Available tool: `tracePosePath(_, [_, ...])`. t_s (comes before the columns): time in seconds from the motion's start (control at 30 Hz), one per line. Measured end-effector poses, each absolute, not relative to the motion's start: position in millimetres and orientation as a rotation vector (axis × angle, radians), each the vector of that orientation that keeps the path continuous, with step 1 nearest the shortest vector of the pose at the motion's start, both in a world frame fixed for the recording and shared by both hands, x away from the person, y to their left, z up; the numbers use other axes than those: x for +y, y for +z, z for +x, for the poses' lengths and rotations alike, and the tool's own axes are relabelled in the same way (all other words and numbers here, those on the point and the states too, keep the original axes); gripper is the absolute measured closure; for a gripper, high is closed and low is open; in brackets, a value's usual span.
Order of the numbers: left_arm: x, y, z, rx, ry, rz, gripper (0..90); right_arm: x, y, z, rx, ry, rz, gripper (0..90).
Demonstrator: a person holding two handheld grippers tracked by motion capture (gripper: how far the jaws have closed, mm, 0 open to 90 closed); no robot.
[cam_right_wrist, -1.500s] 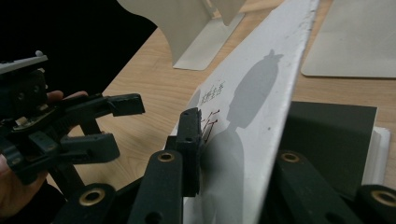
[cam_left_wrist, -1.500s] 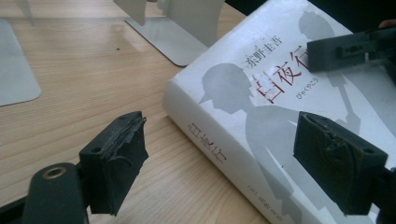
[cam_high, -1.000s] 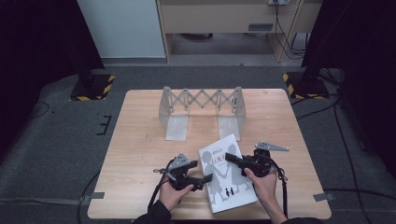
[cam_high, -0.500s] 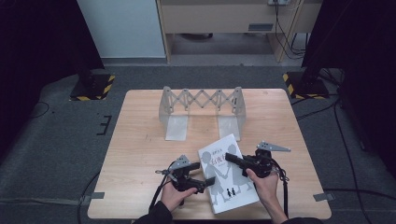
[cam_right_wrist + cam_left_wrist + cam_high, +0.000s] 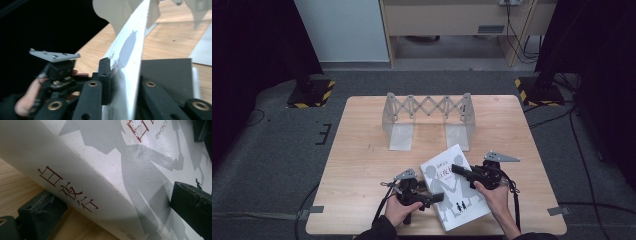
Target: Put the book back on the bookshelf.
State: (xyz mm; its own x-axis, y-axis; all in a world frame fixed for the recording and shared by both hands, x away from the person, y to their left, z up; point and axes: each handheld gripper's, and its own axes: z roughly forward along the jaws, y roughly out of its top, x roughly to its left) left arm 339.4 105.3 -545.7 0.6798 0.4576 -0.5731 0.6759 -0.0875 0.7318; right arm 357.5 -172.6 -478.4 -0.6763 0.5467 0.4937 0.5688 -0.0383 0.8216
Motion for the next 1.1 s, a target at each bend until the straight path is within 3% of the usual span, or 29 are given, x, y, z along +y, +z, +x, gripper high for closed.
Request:
tracePosePath(0.5, [102.9,-547.4,339.3,0.976,-0.246,1.740,1.9,-179.5,-494.6,357.3,-2.457,-1.772,-1.278,45.4])
tracePosePath(1.1, [100.5,-546.6,337.2,1.000,-0.214,1.743,5.3,-193.8,-511.7,354.7,-2.587,-1.588,-1.347,31.2])
